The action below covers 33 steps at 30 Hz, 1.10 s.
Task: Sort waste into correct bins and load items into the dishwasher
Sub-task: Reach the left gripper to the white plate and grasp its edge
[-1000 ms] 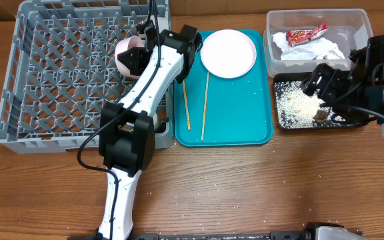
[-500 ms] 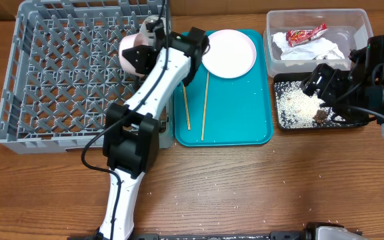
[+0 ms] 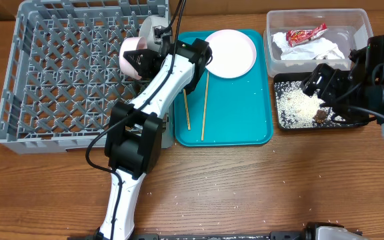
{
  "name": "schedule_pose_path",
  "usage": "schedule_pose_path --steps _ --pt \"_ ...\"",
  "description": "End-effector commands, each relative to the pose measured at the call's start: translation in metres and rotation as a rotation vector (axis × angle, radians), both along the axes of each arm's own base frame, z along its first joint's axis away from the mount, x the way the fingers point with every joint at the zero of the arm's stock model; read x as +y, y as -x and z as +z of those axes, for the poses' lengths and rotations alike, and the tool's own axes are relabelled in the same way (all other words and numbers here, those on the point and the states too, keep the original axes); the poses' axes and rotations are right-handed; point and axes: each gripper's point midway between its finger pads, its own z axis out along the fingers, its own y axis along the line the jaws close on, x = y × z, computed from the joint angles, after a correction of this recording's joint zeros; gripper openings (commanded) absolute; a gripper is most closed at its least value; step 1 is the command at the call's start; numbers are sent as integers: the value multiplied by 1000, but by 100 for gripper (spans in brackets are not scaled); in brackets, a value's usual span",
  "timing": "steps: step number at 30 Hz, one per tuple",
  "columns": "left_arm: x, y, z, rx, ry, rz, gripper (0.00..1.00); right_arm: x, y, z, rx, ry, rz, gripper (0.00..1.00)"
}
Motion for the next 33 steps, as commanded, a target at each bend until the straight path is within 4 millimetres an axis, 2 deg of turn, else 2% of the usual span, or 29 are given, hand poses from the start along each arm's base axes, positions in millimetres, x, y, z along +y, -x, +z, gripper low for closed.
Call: schedule_pose_path --steps 1,7,11,13,14,15,19,24,28,29,33 --pt "-3 1 -13 16 4 -5 4 -2 -2 5 -18 12 -3 100" --pt "-1 6 -27 52 -13 -5 4 -2 -2 5 -18 12 -3 100" --pt "-4 7 -26 59 -25 -14 4 -2 -2 5 -18 12 -3 100" --pt "-12 7 -19 58 -69 -39 7 -2 -2 5 -19 12 -3 100" --pt "-20 8 -16 61 -85 -57 24 -2 -2 5 -18 12 -3 100" --pt "-24 8 -16 59 -84 -65 36 -2 -2 5 -18 12 -3 100" --pt "-36 10 -18 79 -84 -90 60 -2 -2 5 -18 12 -3 100" --pt "-46 15 -30 130 -22 -104 73 -2 -2 5 -18 12 -3 100" --pt "-55 19 -43 167 127 -103 80 -2 -2 5 -18 12 -3 100" --pt "-58 20 -47 178 194 -99 85 -2 -2 5 -18 12 -3 100" --pt "-73 15 -53 283 354 -130 89 -2 -2 5 -18 12 -3 100"
